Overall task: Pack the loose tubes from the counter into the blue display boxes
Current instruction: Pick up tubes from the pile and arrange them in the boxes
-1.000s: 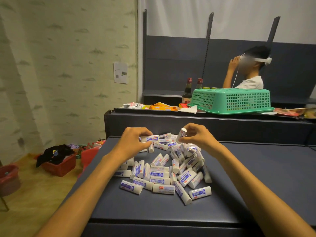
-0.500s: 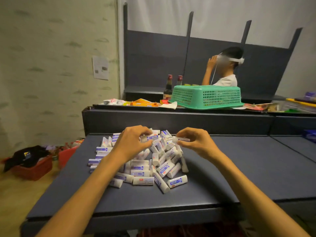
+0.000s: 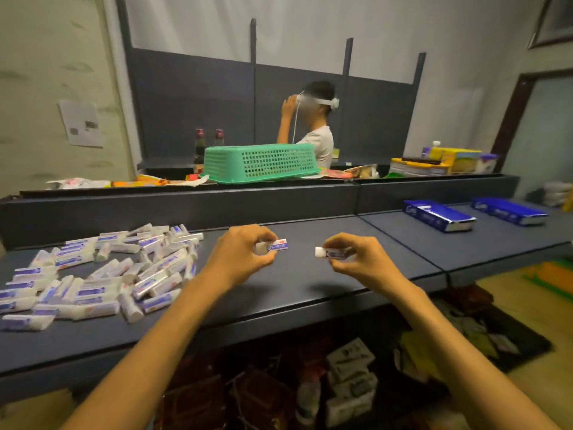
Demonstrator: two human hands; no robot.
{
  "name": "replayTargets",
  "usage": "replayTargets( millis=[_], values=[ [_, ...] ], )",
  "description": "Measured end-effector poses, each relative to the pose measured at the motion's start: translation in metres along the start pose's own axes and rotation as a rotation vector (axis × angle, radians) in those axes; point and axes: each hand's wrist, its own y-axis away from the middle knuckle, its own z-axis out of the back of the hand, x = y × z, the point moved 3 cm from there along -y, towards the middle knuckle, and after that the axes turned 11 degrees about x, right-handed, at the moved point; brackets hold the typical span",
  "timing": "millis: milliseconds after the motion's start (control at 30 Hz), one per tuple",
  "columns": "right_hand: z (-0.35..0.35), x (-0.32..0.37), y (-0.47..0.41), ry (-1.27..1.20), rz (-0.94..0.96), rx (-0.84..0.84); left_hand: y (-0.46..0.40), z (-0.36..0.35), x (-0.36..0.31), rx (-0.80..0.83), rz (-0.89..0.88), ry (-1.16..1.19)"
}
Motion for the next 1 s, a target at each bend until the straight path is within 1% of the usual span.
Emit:
replayTargets(
  millis=[267, 467, 733, 867, 1000],
  values=[
    [0.119, -0.089, 0.115, 0.068, -0.149, -0.061, -0.063, -0.1, -0.14, 0.09, -0.094, -0.051],
    [0.187, -0.144, 0.164, 0.179, -0.21, -0.15, -0.116, -0.153, -0.219, 0.123, -0.198, -0.069],
    [0.241, -0.235, 0.184, 0.237, -0.296, -0.172, -0.196, -0.237, -0.262, 0.181, -0.24, -0.021],
    [0.271, -0.282, 0.168, 0.231, -0.32, -0.165, -0.243, -0.267, -0.268, 0.176, -0.216, -0.013],
    [0.296, -0.323, 0.14, 0.221, -0.305, -0.139, -0.294, -0.284, -0.266, 0.155, -0.184, -0.011]
  ],
)
